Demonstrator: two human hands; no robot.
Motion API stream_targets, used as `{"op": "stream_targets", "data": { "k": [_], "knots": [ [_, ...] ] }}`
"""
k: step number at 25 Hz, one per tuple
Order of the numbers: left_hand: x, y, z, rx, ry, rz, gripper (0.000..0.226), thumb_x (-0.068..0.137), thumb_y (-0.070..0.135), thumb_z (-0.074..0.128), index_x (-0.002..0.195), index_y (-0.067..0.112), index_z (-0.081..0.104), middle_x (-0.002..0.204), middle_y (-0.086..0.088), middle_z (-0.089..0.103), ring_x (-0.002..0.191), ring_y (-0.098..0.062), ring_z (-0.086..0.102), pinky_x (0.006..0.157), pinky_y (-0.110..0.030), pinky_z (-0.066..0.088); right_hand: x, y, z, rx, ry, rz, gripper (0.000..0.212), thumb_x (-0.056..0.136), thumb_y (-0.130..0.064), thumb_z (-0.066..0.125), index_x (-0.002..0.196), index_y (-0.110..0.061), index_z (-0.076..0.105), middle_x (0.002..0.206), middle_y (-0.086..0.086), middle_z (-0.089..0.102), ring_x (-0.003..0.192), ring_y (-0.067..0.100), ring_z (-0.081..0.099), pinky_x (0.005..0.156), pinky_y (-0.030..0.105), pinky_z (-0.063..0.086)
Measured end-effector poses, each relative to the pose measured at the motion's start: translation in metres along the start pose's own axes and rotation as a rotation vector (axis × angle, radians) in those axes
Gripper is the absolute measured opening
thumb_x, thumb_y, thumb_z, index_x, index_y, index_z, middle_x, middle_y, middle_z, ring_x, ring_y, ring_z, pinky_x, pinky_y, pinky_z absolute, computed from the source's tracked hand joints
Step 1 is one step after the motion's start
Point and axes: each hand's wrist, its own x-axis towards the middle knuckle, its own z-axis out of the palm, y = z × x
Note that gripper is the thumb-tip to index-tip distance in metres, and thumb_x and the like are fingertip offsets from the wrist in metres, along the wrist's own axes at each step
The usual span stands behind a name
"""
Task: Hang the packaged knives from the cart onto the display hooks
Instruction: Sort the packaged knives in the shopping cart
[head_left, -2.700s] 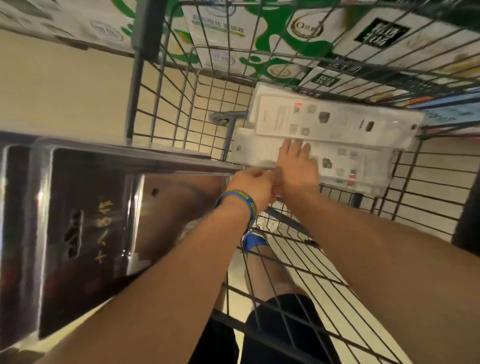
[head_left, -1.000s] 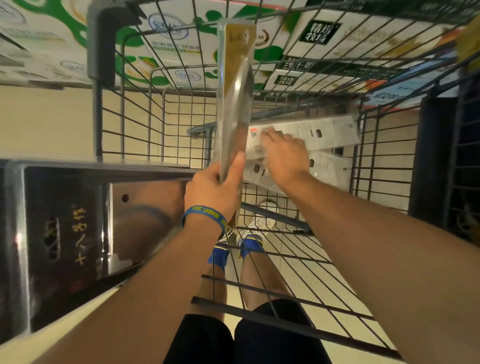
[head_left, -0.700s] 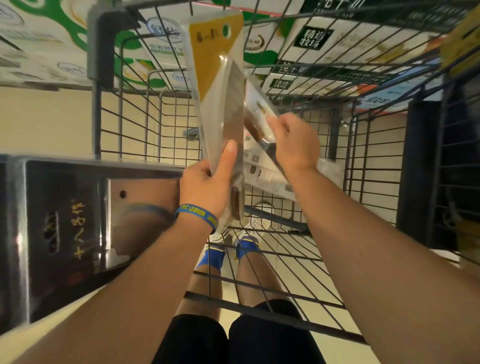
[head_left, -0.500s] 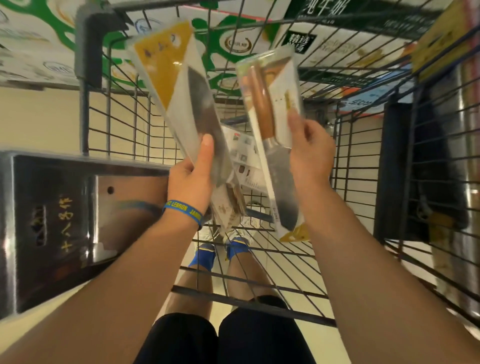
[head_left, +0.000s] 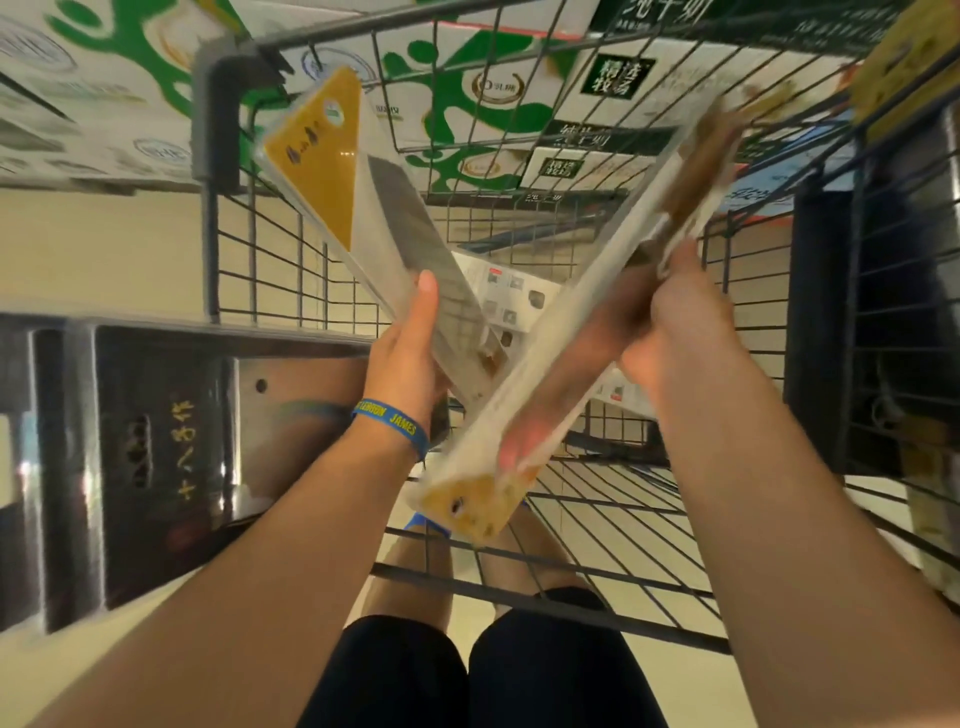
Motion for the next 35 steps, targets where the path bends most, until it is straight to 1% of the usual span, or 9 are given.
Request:
{"op": "stream_targets", "data": {
  "k": [7,11,14,17,21,25,28,31,35],
  "knots": [
    [-0.004,-0.007,0.012,-0.05,-0.069,0.023,0.04,0.099,0.054,0.039,0.114,0.026,0.063,0.118,-0.004,0.072,0.112,-0.021,0.067,0.091,-0.042,0.057,-0.01,0.057,0.004,0.51,-0.007,0.451,0.017,0.098,-0.013,0.063,0.11,-0.001,0.067,0.111,0.024,0.07,0.052,0.019,0.071,0.042,0.02,0.053],
    [-0.002,-0.009,0.014,-0.011,-0.04,0.01,0.054,0.095,0.067,0.032,0.113,0.027,0.064,0.12,-0.007,0.069,0.108,-0.024,0.067,0.082,-0.036,0.057,-0.01,0.109,0.018,0.212,-0.113,0.488,0.023,0.109,-0.023,0.048,0.102,-0.006,0.062,0.065,0.003,0.075,0.051,0.012,0.071,0.044,0.021,0.055],
    [-0.005,-0.015,0.017,0.209,-0.011,0.096,0.057,0.064,0.074,0.053,0.091,0.025,0.061,0.091,-0.007,0.071,0.066,-0.019,0.063,0.058,-0.029,0.047,-0.005,0.116,0.021,-0.067,-0.184,0.491,0.038,0.107,-0.045,0.046,0.094,-0.016,0.065,0.061,-0.006,0.071,0.046,0.007,0.064,0.041,0.015,0.046],
    [0.001,-0.018,0.01,0.409,0.183,0.274,0.039,0.065,0.058,0.074,0.083,0.025,0.062,0.079,0.0,0.071,0.071,-0.021,0.068,0.068,-0.043,0.059,0.0,0.114,0.014,-0.512,-0.309,0.452,0.032,0.104,-0.046,0.054,0.089,-0.021,0.065,0.057,-0.011,0.066,0.044,0.003,0.06,0.036,0.013,0.036],
    [0.01,-0.015,0.001,0.541,0.258,0.323,0.032,0.083,0.041,0.072,0.094,0.011,0.07,0.085,-0.002,0.074,0.083,-0.016,0.072,0.081,-0.043,0.058,0.014,0.091,0.008,-0.95,-0.437,0.221,0.022,0.1,-0.034,0.061,0.083,-0.02,0.065,0.051,-0.011,0.066,0.049,0.002,0.066,0.045,0.018,0.043],
    [0.0,-0.012,0.0,0.659,0.277,0.377,0.026,0.078,0.047,0.071,0.079,0.022,0.07,0.061,0.017,0.068,0.063,0.004,0.066,0.062,-0.026,0.056,0.063,0.062,0.004,-1.128,-0.082,-0.272,0.021,0.097,-0.033,0.06,0.104,-0.014,0.068,0.096,0.002,0.077,0.079,0.014,0.073,0.071,0.03,0.054],
    [-0.001,-0.011,-0.003,0.682,0.279,0.358,0.026,0.081,0.041,0.073,0.083,0.015,0.073,0.068,0.009,0.072,0.067,-0.007,0.071,0.068,-0.036,0.061,0.104,0.072,0.0,-1.724,0.035,-0.576,0.078,0.086,-0.018,0.075,0.153,-0.023,0.036,0.157,0.01,0.037,0.135,0.032,0.043,0.102,0.046,0.047],
    [-0.007,-0.011,-0.004,0.709,0.271,0.352,0.015,0.08,0.035,0.075,0.078,0.021,0.07,0.07,0.009,0.072,0.069,-0.008,0.071,0.069,-0.038,0.061,0.129,0.08,0.012,-2.031,-0.179,-0.619,0.112,0.081,-0.013,0.08,0.163,-0.032,0.005,0.172,0.003,-0.003,0.156,0.035,0.005,0.12,0.06,0.026],
    [-0.007,-0.012,-0.006,0.722,0.272,0.349,0.014,0.076,0.027,0.077,0.084,0.017,0.071,0.078,0.005,0.074,0.076,-0.009,0.071,0.073,-0.037,0.061,0.148,0.082,0.011,-2.072,-0.065,-0.802,0.076,0.086,-0.012,0.072,0.151,-0.024,0.035,0.147,0.011,0.047,0.126,0.034,0.051,0.096,0.052,0.049]
  ]
}}
